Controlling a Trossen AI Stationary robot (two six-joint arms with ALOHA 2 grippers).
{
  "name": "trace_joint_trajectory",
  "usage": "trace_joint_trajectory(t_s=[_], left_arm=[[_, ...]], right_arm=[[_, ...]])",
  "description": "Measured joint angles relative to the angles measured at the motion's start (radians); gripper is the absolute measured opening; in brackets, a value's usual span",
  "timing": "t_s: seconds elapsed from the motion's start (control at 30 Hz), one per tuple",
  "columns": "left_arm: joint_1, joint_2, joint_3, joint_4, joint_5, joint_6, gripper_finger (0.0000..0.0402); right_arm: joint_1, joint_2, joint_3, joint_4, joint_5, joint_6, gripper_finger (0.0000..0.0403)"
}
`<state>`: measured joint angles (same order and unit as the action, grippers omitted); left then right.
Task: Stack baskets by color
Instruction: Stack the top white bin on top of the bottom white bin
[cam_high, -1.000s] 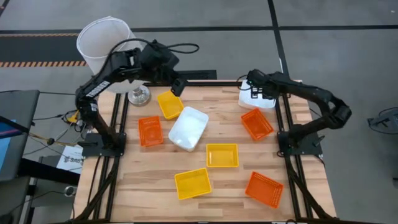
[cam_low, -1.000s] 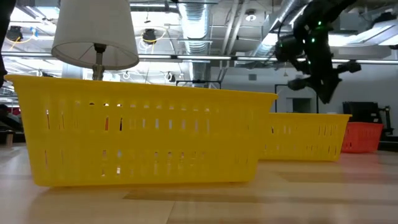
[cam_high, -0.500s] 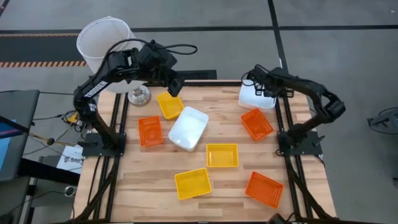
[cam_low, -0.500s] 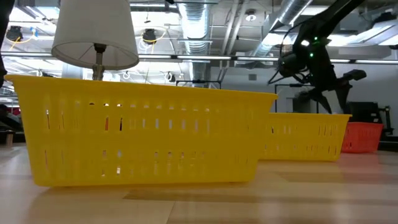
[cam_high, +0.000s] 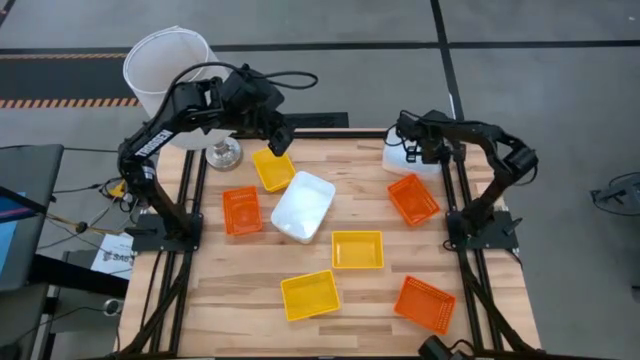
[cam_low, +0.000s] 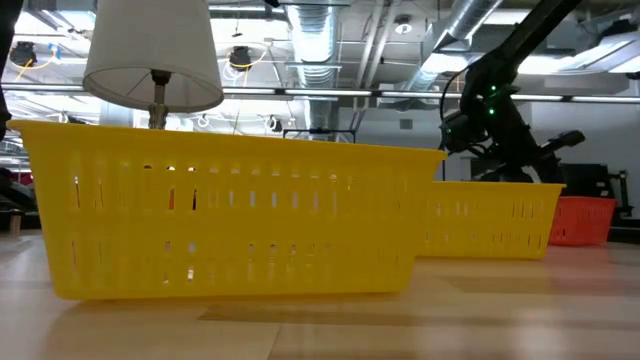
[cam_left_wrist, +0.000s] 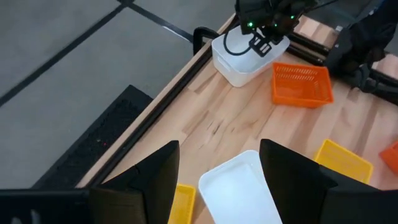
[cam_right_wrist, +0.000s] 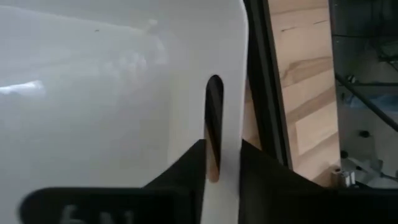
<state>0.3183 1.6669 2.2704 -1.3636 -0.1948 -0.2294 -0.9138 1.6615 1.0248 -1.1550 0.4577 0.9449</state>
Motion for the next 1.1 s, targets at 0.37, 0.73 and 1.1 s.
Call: trace_joint_trajectory(t_s=[0.37,0.73,1.1], left_arm=[[0.041,0.000,0.000,-0.018,-0.003,0.052,0.0212],[0.094,0.000,0.000,-0.019,0.036,0.088,0.0212],[0.144,0.004,0.000,-0.018,0.169,0.112,0.0212]], right_arm=[[0.037,-0.001,0.009,0.043,-0.053,-0.111,0.0020],[0.126,0.001,0.170,0.214,-0.084,-0.406,0.0005],[0.164,0.002,0.234,0.277,-0.111,-0.928,0.0005]])
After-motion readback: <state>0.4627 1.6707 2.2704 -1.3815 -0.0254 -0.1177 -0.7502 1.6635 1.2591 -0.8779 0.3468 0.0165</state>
